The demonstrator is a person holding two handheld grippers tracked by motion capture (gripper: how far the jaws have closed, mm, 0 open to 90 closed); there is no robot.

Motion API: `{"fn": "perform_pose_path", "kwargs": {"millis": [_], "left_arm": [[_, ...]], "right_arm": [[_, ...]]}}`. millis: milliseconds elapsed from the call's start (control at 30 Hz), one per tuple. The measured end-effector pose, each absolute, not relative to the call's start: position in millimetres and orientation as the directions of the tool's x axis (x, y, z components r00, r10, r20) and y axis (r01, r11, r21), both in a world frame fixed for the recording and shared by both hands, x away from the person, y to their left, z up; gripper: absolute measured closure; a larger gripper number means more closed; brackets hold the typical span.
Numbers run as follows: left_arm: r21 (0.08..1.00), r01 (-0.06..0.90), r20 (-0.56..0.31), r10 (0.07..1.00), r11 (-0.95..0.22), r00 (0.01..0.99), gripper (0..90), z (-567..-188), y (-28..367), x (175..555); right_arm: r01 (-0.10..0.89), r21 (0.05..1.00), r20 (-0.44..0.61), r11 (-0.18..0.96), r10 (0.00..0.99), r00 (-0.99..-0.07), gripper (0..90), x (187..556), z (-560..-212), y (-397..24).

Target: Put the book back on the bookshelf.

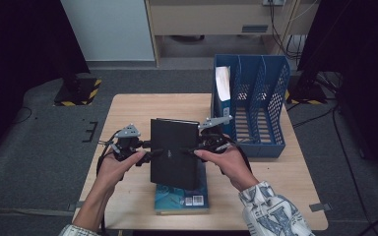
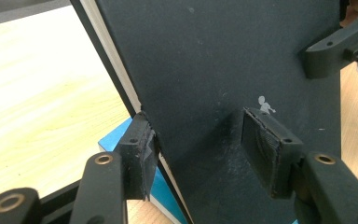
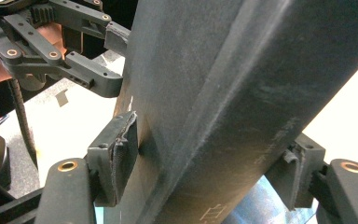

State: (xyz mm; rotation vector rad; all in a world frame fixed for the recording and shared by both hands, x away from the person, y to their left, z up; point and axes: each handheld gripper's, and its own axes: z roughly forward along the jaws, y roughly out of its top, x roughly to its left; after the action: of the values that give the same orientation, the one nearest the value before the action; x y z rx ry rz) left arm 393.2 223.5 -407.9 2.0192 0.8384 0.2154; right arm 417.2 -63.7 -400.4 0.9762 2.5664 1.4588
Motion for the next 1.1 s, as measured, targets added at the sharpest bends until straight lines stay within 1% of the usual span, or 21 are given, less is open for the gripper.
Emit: {"fn": "perform_pose_path", "kwargs": {"millis": [167,300,367,600,767,933,1100], "left_arm": [[0.803,0.473,-0.155,0.64,-0.361,0.752,46.3,-407,223,392],[0.816,0.464,-0.138,0.663,-0.345,0.736,55.3,-404,225,392],[0.819,0.463,-0.137,0.668,-0.34,0.732,57.6,-403,225,392],[0.818,0.46,-0.129,0.669,-0.346,0.732,60.0,-399,227,392],[0.827,0.457,-0.126,0.683,-0.329,0.72,60.7,-396,227,396],[0.836,0.462,-0.139,0.702,-0.295,0.699,60.4,-397,228,403],[0.831,0.465,-0.133,0.703,-0.304,0.698,60.0,-394,224,413]], "right_arm": [[0.502,0.783,0.266,0.366,0.532,-0.803,32.0,418,-400,-64],[0.493,0.786,0.252,0.373,0.536,-0.806,33.2,418,-397,-63],[0.487,0.792,0.245,0.368,0.538,-0.806,34.6,419,-394,-64],[0.475,0.797,0.233,0.373,0.536,-0.811,36.0,419,-391,-63],[0.465,0.803,0.217,0.371,0.546,-0.81,38.0,422,-386,-61],[0.433,0.822,0.173,0.371,0.562,-0.809,39.3,427,-379,-57],[0.396,0.83,0.116,0.392,0.574,-0.811,39.7,432,-374,-55]]}}
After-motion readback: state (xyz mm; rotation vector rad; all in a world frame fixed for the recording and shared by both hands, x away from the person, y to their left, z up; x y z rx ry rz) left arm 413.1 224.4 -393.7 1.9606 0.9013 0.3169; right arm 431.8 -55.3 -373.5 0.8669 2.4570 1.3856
